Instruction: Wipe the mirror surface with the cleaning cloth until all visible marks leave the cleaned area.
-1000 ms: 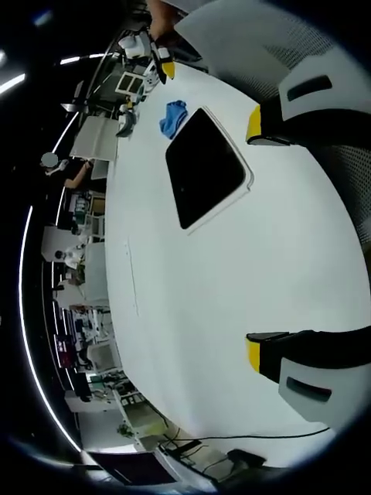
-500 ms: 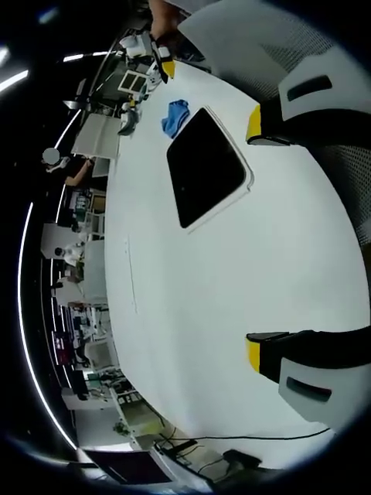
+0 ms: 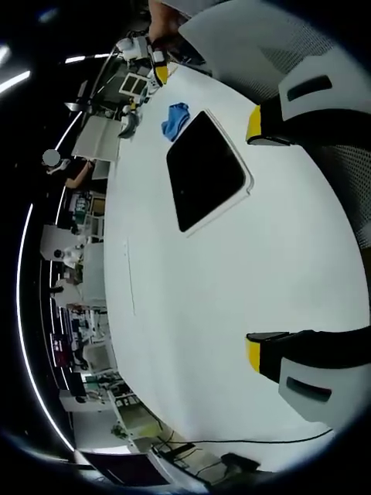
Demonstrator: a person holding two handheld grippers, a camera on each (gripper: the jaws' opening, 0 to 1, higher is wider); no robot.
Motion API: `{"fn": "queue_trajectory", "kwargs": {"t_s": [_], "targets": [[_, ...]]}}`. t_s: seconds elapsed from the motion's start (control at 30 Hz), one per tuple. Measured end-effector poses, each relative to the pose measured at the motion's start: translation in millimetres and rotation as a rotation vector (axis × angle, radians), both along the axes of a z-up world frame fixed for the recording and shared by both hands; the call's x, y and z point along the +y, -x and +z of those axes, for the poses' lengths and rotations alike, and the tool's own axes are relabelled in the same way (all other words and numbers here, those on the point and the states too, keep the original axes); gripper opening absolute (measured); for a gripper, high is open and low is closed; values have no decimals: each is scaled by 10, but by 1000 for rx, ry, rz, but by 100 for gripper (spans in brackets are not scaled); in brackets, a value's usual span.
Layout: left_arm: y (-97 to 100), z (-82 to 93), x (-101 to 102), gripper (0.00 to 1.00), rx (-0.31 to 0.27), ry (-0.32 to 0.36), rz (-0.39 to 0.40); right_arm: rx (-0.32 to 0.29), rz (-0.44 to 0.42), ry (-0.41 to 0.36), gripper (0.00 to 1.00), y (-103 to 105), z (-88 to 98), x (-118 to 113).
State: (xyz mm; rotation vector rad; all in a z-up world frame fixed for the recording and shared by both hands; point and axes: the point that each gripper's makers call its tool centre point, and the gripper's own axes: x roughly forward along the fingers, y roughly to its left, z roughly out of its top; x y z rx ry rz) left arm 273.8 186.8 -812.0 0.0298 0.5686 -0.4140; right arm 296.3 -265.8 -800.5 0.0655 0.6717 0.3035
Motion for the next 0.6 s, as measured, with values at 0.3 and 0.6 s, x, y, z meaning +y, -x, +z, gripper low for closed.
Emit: {"fn": "queue_trajectory", "kwargs": {"t_s": [0.3, 0.6], "targets": [[-4, 5, 9, 99, -1, 2, 12, -7, 39, 13, 88, -328, 56, 276], [-4, 1, 24, 99, 2, 0, 16, -5, 74, 106, 55, -614, -156, 523]]}}
